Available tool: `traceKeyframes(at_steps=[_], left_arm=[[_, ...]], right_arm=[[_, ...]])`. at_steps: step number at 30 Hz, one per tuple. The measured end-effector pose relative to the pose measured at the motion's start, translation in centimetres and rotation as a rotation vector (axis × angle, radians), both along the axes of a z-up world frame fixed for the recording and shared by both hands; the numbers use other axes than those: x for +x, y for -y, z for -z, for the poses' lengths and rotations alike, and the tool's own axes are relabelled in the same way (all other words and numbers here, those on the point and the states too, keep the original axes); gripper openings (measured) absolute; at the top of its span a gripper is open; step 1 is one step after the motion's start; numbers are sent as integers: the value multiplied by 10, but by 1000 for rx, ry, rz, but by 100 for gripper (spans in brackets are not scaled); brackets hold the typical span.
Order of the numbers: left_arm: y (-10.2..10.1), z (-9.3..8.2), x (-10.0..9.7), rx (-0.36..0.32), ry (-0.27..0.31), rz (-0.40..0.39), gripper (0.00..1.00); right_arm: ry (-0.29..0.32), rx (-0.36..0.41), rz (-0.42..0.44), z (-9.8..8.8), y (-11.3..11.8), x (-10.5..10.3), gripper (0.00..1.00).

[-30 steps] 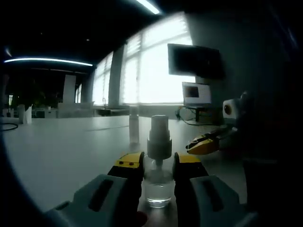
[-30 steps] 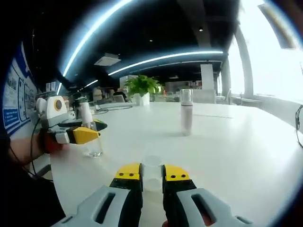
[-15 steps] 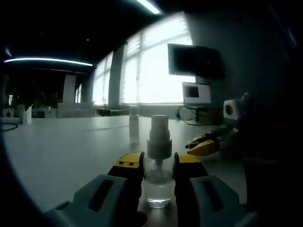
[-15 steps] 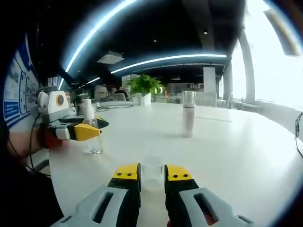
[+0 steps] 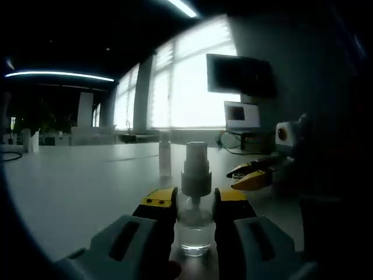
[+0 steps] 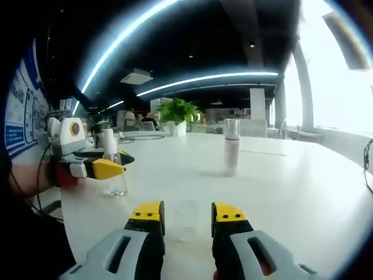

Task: Clamp pump bottle remove cover press pump head put on cover

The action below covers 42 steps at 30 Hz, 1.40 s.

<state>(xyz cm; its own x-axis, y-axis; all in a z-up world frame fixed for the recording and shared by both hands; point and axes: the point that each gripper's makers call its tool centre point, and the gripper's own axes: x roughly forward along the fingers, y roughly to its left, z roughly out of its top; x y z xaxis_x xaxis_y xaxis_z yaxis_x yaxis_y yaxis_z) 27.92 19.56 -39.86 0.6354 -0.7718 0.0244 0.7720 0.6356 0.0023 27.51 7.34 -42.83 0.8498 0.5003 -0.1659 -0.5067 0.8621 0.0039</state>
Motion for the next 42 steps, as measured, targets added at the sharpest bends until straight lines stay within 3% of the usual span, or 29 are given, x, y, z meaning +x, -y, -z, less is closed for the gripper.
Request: traceKeyframes(at_steps=[20,34,42], left_arm=[[0,0,1,-2,-4,-4,16],[-1,0,1,-3,-6,-8,16],[-1,0,1,-1,-2,-1,16]], right_arm=[[86,75,-35,-22,1,-3,30],[201,84,-70,-69,-14,-17,28],[237,108,-95,-92,-27,-24,28]])
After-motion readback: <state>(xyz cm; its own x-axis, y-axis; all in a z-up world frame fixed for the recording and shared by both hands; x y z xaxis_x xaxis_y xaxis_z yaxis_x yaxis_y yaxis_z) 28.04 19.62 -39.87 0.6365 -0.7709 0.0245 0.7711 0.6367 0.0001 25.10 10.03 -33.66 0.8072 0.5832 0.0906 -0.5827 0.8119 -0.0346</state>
